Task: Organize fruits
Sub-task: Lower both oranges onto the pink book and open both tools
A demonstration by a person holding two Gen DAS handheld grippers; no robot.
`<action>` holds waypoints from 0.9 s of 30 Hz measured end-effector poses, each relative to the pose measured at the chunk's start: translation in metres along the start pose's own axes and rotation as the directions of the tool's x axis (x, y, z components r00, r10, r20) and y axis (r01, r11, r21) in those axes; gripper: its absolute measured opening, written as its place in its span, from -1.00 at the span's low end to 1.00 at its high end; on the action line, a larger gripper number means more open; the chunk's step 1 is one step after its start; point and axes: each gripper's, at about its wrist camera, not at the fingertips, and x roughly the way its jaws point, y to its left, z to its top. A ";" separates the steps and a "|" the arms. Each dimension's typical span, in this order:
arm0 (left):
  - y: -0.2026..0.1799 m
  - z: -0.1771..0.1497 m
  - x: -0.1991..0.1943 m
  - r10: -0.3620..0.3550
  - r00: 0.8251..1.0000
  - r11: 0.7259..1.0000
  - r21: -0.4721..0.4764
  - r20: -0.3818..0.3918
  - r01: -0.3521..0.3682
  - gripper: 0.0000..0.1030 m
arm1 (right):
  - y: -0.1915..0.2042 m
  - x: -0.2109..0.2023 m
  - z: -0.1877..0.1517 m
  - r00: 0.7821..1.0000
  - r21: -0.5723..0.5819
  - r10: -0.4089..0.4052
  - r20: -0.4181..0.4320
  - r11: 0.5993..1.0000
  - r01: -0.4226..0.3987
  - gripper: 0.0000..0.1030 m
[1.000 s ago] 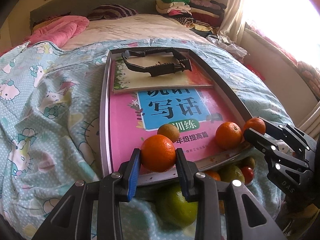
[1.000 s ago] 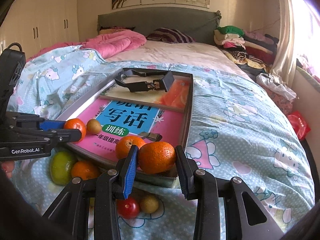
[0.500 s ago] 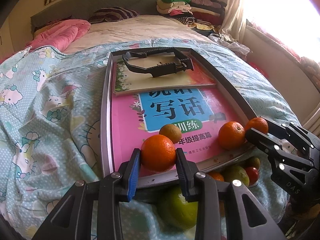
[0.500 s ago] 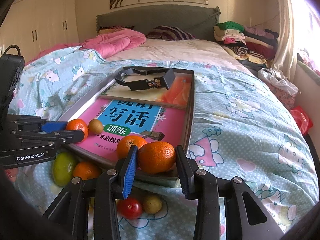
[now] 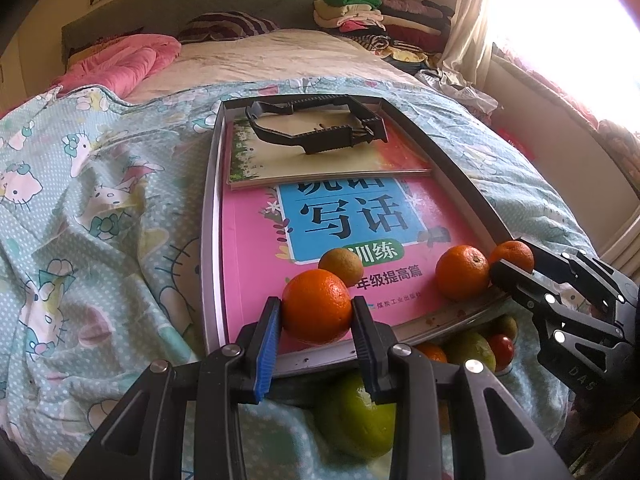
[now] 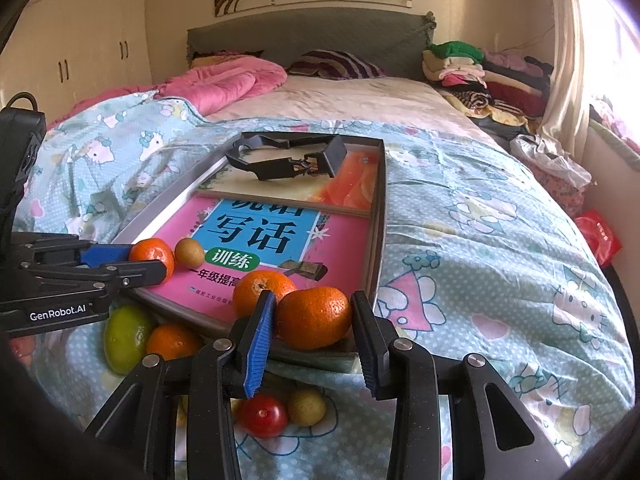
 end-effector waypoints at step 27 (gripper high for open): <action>0.001 -0.002 -0.009 -0.027 1.000 0.999 -0.019 0.004 0.027 -0.21 | 0.006 -0.014 -0.002 0.999 0.004 -0.008 0.036 1.000 0.007 0.16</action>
